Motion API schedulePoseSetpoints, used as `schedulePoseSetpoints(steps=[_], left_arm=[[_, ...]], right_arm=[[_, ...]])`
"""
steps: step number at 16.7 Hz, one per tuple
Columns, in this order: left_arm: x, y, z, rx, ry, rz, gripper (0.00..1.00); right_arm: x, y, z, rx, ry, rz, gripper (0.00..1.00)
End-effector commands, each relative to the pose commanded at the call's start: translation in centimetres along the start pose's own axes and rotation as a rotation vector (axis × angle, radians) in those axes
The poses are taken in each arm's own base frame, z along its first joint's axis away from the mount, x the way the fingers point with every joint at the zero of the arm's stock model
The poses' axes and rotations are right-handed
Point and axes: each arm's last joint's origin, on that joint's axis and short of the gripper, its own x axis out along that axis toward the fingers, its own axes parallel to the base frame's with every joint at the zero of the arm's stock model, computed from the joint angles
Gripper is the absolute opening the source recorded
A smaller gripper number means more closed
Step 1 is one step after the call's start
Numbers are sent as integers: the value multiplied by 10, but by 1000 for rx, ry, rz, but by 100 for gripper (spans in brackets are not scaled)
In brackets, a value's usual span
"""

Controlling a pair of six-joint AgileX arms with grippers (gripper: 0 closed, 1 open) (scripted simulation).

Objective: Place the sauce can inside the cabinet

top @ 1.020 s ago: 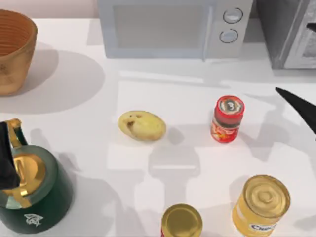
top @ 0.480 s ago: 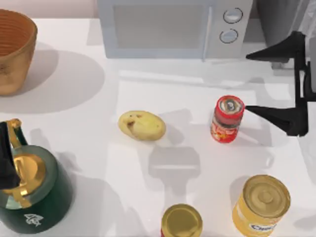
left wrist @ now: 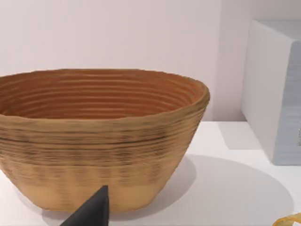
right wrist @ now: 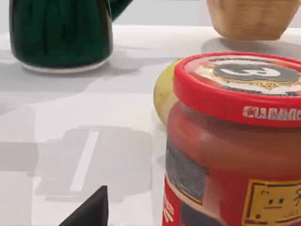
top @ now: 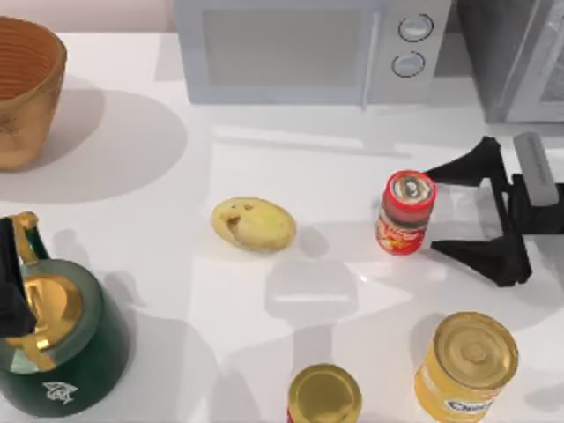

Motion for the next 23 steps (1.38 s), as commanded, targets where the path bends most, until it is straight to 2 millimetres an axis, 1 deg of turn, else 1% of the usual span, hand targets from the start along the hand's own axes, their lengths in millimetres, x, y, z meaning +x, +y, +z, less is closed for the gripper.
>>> schedulePoseSetpoints(steps=[1, 3, 9, 15, 19, 23], left_arm=[[0, 0, 0, 0, 0, 0, 100], [0, 0, 0, 0, 0, 0, 100], [0, 0, 0, 0, 0, 0, 100], [0, 0, 0, 0, 0, 0, 100], [0, 0, 0, 0, 0, 0, 100], [0, 0, 0, 0, 0, 0, 100]], right_arm=[[-1, 0, -8, 20, -6, 4, 100], [-1, 0, -14, 33, -10, 7, 100], [1, 1, -14, 35, -9, 11, 100], [-2, -13, -18, 36, -6, 7, 100], [9, -18, -20, 32, 6, 8, 100], [33, -11, -19, 29, 7, 7, 100]])
